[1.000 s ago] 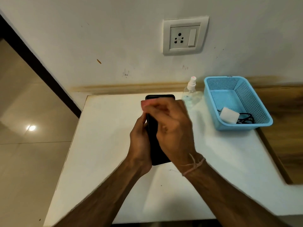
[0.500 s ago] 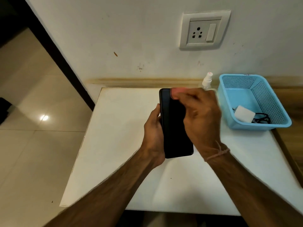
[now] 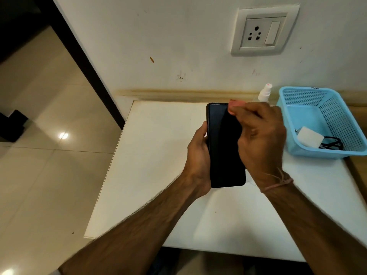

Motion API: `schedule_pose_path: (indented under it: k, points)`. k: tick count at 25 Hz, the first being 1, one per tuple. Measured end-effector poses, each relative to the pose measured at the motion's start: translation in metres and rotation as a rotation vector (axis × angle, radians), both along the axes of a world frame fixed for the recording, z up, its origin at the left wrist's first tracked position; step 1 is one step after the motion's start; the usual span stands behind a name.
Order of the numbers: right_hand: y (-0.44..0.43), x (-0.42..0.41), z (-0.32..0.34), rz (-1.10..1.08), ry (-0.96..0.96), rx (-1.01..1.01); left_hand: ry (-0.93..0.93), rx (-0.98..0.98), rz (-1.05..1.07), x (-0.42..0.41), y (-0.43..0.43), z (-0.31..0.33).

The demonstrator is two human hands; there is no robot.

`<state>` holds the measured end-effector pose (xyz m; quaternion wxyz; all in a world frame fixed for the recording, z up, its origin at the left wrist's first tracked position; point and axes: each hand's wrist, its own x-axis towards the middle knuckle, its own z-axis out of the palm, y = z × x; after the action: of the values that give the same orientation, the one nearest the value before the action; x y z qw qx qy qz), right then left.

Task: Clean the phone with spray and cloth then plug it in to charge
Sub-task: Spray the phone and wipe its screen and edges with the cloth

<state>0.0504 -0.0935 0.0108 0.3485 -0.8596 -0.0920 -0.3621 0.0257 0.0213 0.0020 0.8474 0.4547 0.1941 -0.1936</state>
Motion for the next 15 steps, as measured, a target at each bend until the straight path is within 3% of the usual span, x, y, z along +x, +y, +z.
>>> schedule_pose_path:
  k: [4, 10, 15]
  points:
    - [0.028, -0.009, -0.004, 0.147, 0.017, -0.003, -0.005, -0.035, 0.029, 0.0, -0.002, -0.001]
    - [-0.006, 0.004, -0.001, -0.011, 0.001, -0.024, -0.017, -0.001, -0.017, -0.001, -0.003, 0.0]
    - [0.024, -0.009, -0.005, 0.111, 0.066, -0.056, 0.002, -0.041, 0.027, 0.0, -0.003, -0.002]
